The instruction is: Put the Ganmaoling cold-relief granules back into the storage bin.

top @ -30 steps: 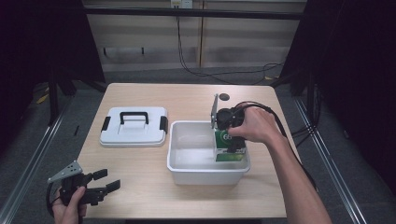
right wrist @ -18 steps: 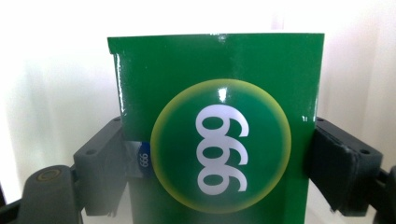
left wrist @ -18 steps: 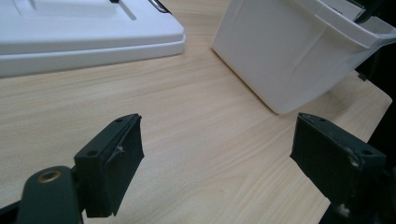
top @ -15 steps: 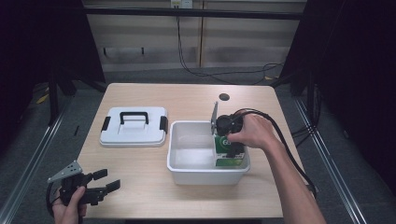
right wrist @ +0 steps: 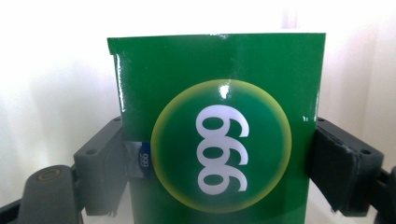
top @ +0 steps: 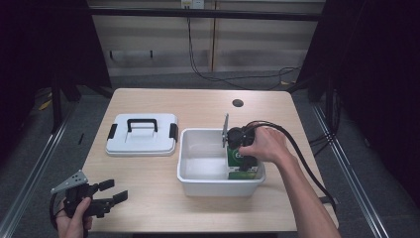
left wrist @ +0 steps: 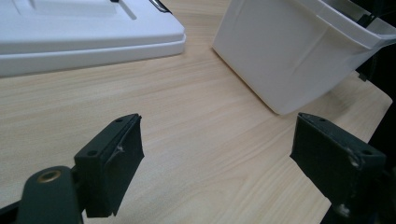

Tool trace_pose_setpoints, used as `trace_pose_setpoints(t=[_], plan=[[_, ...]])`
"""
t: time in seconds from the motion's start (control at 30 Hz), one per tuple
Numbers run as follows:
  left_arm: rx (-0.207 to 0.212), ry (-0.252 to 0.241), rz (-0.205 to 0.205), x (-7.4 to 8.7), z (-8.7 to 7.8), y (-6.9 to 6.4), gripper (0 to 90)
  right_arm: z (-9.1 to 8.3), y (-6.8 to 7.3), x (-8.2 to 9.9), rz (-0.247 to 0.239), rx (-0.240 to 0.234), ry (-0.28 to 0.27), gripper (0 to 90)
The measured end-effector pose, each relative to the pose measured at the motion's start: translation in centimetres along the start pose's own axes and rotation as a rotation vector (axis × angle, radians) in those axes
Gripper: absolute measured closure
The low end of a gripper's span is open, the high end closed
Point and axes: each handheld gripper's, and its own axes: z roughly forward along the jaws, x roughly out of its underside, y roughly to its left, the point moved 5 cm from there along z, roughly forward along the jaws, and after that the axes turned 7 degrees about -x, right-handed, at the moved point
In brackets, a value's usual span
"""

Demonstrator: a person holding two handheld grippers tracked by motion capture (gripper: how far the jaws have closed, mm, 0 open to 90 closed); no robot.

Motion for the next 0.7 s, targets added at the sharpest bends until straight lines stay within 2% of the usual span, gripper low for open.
trace_pose_setpoints(t=[0.23, 0.4, 0.43, 0.7], plan=[[0.004, 0.003, 0.003, 0.0, 0.1, 0.0, 16.4, 0.7, 0.0, 0.1, 0.008, 0.003, 0.006, 15.4], [0.003, 0.002, 0.000, 0.1, -0.1, 0.0, 16.4, 1.1, -0.2, 0.1, -0.007, 0.004, 0.006, 15.4], [-0.001, 0.002, 0.006, 0.0, -0.1, 0.0, 16.4, 1.1, -0.1, 0.1, 0.007, 0.002, 0.006, 15.4], [0.005, 0.003, 0.009, 0.0, 0.0, -0.1, 16.4, 1.7, -0.2, 0.1, 0.008, 0.007, 0.014, 15.3]])
